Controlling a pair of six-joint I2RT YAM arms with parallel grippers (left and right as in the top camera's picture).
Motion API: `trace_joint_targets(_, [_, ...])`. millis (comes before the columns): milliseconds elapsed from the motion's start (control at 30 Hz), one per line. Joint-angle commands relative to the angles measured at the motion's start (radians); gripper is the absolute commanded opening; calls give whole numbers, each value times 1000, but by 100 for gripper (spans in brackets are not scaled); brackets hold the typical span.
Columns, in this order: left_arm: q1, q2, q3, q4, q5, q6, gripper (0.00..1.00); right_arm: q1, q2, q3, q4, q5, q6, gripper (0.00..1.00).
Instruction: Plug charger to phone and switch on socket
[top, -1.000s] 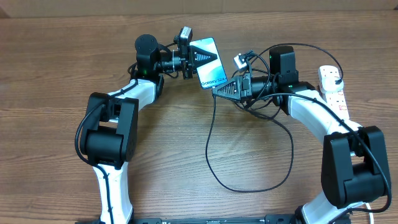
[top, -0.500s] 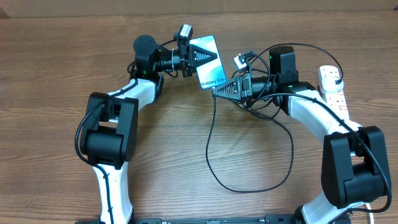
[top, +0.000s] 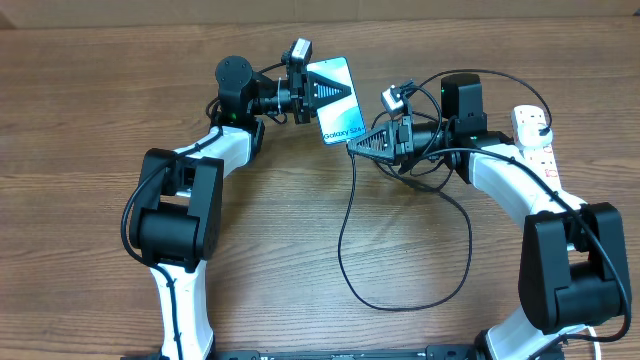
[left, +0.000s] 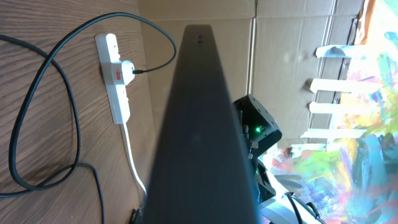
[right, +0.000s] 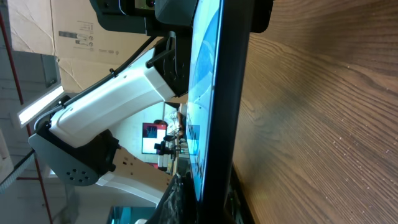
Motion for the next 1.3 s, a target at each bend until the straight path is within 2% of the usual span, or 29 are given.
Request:
trace_joint_targets(0, [-89, -11, 2, 12, 256, -6, 4, -27, -19, 23, 27, 112, -3, 4])
trace_joint_targets(333, [-84, -11, 2, 12, 232, -37, 5, -25, -19, 23, 18, 103, -4, 4])
trace_joint_targets(567, [-84, -11, 2, 12, 191, -45, 4, -24, -19, 23, -54, 102, -35, 4])
trace_joint_targets(1267, [-80, -11, 2, 11, 135, -35, 5, -24, -19, 23, -53, -33, -51, 4])
